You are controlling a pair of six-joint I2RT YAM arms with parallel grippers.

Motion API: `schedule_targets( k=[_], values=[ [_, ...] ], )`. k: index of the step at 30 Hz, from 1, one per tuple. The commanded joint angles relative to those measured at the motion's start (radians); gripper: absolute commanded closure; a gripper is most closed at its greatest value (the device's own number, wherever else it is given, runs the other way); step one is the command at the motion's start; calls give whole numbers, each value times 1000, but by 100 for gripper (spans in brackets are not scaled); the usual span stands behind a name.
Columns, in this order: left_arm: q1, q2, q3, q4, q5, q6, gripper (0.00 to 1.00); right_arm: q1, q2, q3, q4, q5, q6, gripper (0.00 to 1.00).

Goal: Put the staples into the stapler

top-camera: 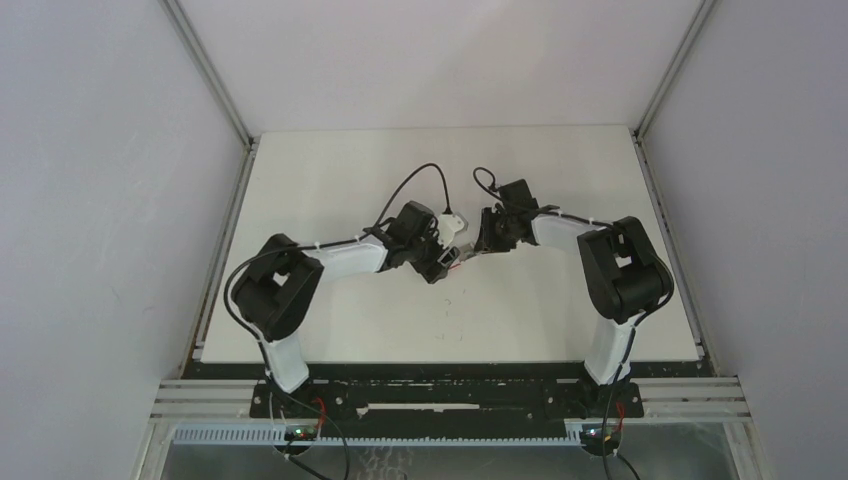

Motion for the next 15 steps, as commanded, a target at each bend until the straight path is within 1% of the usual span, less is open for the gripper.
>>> schedule_targets(
  k=[1,3,5,8,10,11,13,15],
  values=[
    [-3,-153,5,-7,-12,-70,26,10,-82,52,-11,-10,-41,69],
    [-3,-229,-8,-6,-40,-106,25,14,-116,53,-19,12,-54,61],
    [-3,-306,-37,11,-85,-147,25,21,-150,52,-30,59,-71,57],
    [-2,-440,-81,35,-202,-231,22,45,-188,55,-55,136,-114,55],
    [5,-523,-75,-9,-294,-323,20,68,-199,60,-78,170,-130,55],
    [16,-567,-65,-43,-312,-372,19,82,-197,64,-90,182,-132,55],
    [64,-651,-48,-118,-298,-481,15,109,-187,70,-104,191,-129,55],
    [156,-738,-55,-165,-213,-580,14,127,-170,77,-109,207,-118,55]
  ],
)
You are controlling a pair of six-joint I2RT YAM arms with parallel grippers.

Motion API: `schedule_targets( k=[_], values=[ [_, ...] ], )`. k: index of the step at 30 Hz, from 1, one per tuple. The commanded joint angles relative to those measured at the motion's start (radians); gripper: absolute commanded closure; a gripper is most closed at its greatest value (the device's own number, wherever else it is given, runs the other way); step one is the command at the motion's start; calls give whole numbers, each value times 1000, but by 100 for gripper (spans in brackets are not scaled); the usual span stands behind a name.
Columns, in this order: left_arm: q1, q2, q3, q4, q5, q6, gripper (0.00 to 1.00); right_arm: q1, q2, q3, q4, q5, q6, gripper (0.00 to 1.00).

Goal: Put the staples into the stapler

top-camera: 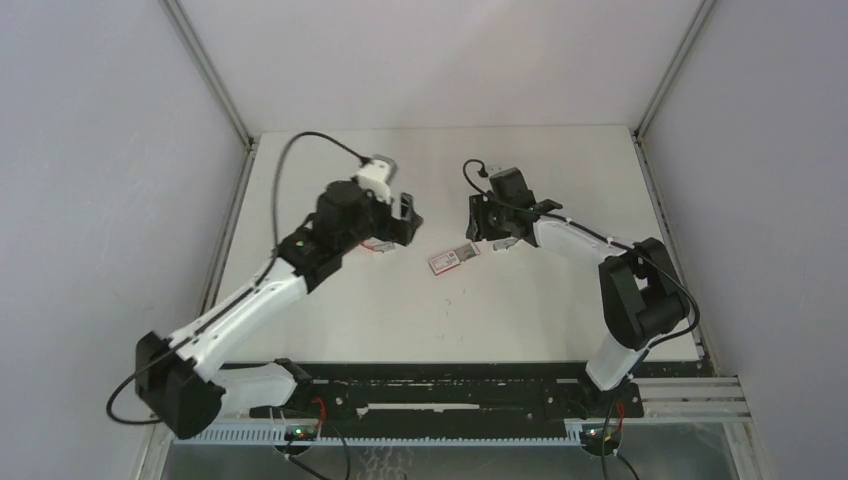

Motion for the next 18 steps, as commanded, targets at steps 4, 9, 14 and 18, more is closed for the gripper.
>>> schedule_targets(
  k=[4,9,14,18],
  values=[
    [287,-338,-40,-148,70,-329,10,92,54,69,-52,142,-13,55],
    [329,-393,45,-303,32,-201,6,122,110,108,-66,186,2,55],
    [337,-382,46,-320,59,-169,6,137,155,144,-84,226,8,57],
    [338,-379,48,-305,96,-175,7,136,185,155,-87,229,6,63]
  ],
)
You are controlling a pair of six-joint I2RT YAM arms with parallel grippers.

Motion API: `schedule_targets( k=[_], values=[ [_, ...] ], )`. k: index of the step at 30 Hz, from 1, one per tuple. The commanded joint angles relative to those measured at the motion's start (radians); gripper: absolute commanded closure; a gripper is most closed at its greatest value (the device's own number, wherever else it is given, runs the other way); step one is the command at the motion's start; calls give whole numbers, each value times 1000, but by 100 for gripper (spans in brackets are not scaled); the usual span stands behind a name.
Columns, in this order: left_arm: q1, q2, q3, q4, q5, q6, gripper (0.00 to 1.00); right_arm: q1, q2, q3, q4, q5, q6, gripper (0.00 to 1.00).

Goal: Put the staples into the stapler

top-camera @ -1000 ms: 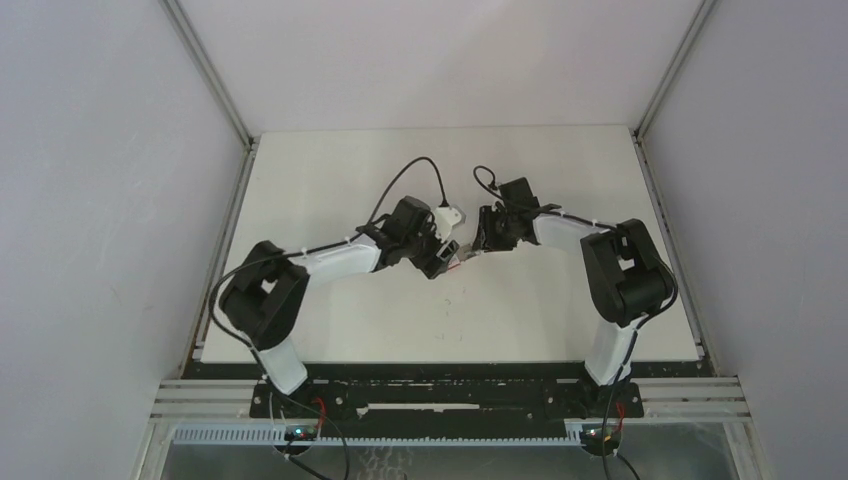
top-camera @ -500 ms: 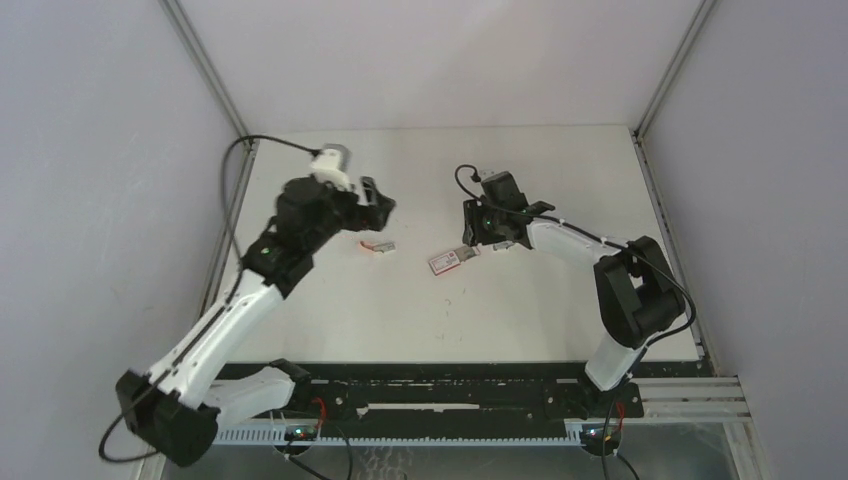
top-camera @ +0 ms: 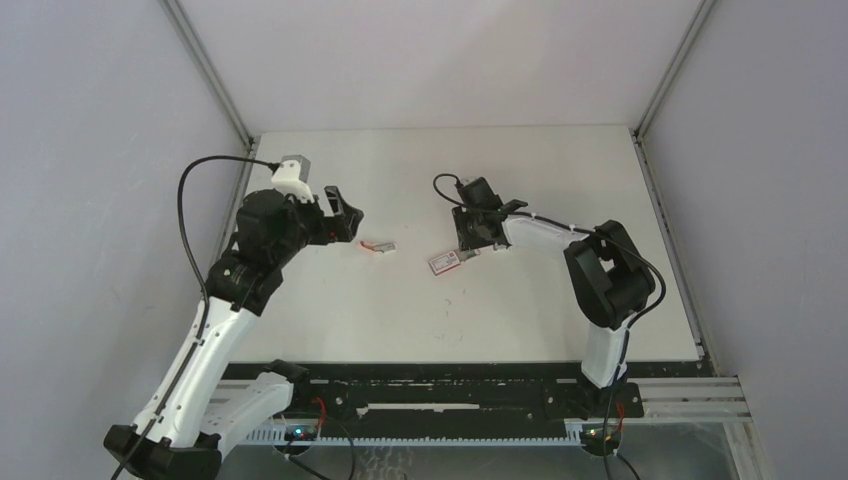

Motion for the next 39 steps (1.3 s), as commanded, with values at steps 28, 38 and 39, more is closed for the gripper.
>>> schedule_targets(
  k=[28,38,39],
  values=[
    [49,-18,21,20,85,4,7,29,68,68,-21,54,-4,75],
    [53,-25,20,23,100,0,7,46,71,68,-40,91,-2,75],
    [54,-27,19,23,100,0,7,47,71,68,-40,94,-3,75]
  ],
)
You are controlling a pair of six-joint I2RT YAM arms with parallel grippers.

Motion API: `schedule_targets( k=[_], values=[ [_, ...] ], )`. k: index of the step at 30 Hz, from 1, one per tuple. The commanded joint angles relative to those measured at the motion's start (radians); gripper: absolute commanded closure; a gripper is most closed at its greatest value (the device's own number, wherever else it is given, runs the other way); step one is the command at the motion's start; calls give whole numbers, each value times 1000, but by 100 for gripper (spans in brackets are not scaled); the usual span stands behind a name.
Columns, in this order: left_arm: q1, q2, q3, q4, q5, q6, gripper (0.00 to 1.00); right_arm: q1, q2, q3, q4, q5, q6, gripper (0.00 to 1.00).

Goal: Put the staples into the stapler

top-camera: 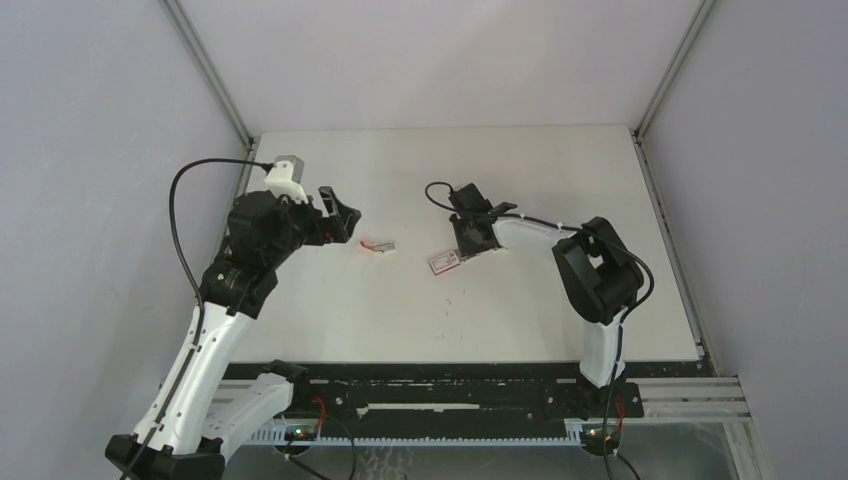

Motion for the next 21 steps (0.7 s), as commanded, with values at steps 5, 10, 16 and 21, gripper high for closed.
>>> schedule_targets(
  k=[5,10,16,21],
  values=[
    [11,-23,14,43,21,0,6,19,1,35,6,40,-1,84],
    [11,-29,0,58,24,-11,6,19,-34,35,4,48,-5,91],
    [12,-32,-44,132,105,-43,7,10,-155,33,-3,-14,-6,92],
    [-24,-55,-128,246,174,-58,9,-26,-266,-13,22,-203,9,92]
  ],
)
